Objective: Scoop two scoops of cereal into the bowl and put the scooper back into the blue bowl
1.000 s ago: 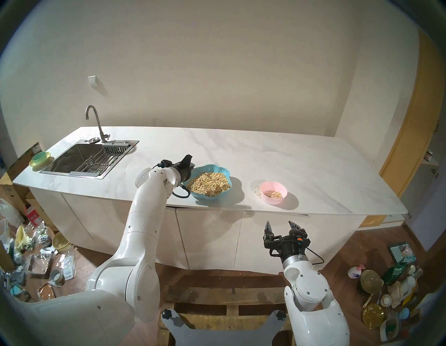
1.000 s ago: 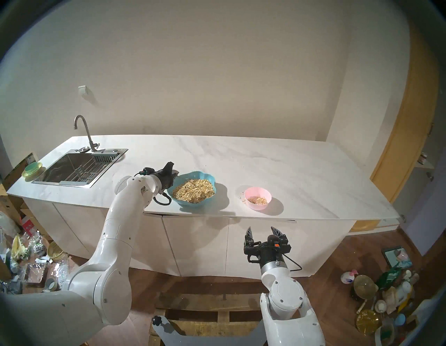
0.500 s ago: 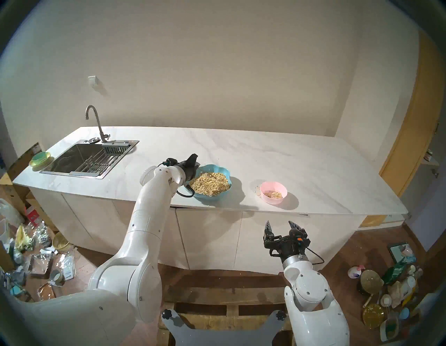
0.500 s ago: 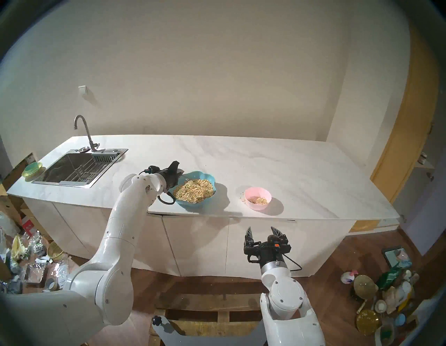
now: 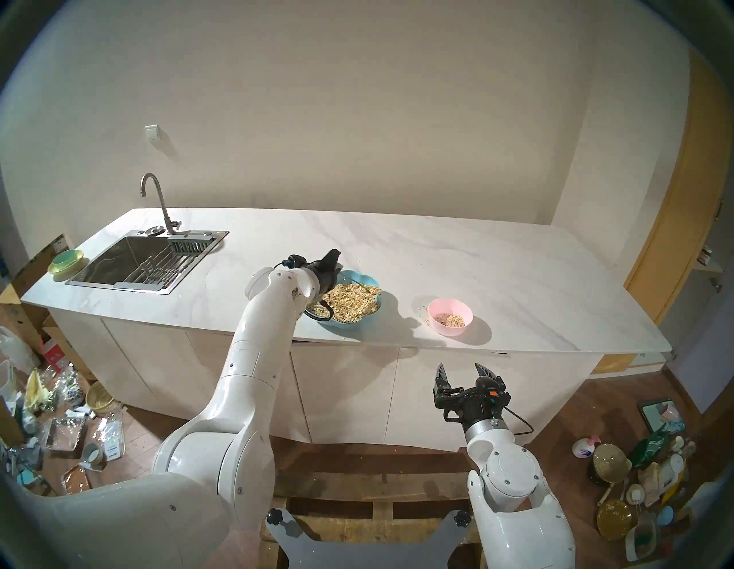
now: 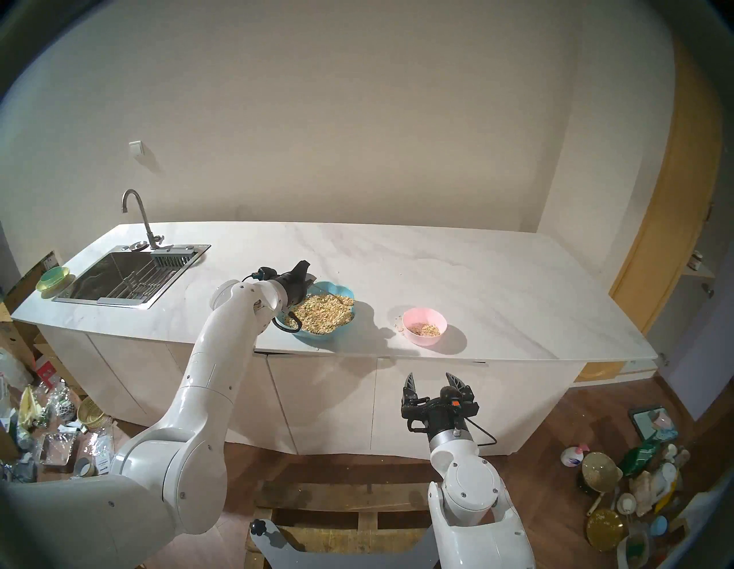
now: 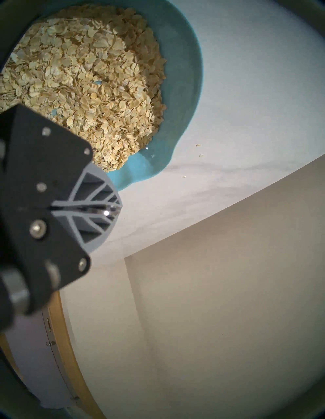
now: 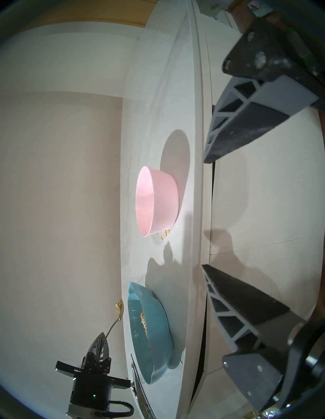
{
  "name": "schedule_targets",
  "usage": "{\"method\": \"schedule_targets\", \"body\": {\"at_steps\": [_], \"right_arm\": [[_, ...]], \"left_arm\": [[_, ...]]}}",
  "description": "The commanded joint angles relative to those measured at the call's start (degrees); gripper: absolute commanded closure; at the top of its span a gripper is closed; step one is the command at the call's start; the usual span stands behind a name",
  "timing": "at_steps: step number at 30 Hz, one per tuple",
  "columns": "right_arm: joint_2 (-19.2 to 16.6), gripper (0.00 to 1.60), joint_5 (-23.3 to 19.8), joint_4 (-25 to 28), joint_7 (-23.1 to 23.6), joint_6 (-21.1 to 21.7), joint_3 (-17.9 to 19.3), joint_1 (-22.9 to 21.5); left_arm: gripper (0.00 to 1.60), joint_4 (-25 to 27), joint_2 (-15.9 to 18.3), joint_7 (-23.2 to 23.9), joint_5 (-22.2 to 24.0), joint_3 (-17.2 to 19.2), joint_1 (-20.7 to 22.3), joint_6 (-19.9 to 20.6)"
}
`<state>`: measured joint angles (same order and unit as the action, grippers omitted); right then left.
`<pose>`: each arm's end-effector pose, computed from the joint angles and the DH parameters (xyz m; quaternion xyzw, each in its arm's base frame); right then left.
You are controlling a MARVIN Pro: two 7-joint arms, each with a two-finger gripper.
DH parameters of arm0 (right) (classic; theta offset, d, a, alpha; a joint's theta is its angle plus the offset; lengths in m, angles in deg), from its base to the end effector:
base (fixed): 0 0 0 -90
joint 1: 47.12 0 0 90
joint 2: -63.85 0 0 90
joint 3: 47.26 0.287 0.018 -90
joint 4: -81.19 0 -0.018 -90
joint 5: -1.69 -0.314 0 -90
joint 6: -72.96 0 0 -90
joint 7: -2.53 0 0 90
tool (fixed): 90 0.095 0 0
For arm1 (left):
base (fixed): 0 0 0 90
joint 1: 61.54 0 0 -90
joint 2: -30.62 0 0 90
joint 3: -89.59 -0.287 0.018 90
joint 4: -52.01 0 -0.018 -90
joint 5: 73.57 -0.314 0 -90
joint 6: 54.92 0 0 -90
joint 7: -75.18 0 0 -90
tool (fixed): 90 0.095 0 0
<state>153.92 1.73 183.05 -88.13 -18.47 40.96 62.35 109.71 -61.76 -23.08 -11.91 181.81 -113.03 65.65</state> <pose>0.3244 0.0123 -0.3462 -0.7442 -0.0033 -0.6679 0.0094 0.5911 -0.0456 -0.2212 0.7406 0.2769 0.4407 0.4251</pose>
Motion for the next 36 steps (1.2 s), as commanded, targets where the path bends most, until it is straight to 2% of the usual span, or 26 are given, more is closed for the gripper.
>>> {"method": "schedule_targets", "body": {"at_steps": [1, 36], "right_arm": [[0.2, 0.00, -0.1, 1.4, 0.0, -0.3, -0.1, -0.3], [0.2, 0.00, -0.1, 1.4, 0.0, -0.3, -0.1, -0.4]], "left_arm": [[1.60, -0.5, -2.2, 1.1, -0.2, -1.4, 3.7, -1.3], [1.60, -15.8, -11.5, 3.4, -2.9, -11.2, 13.1, -7.1]]}}
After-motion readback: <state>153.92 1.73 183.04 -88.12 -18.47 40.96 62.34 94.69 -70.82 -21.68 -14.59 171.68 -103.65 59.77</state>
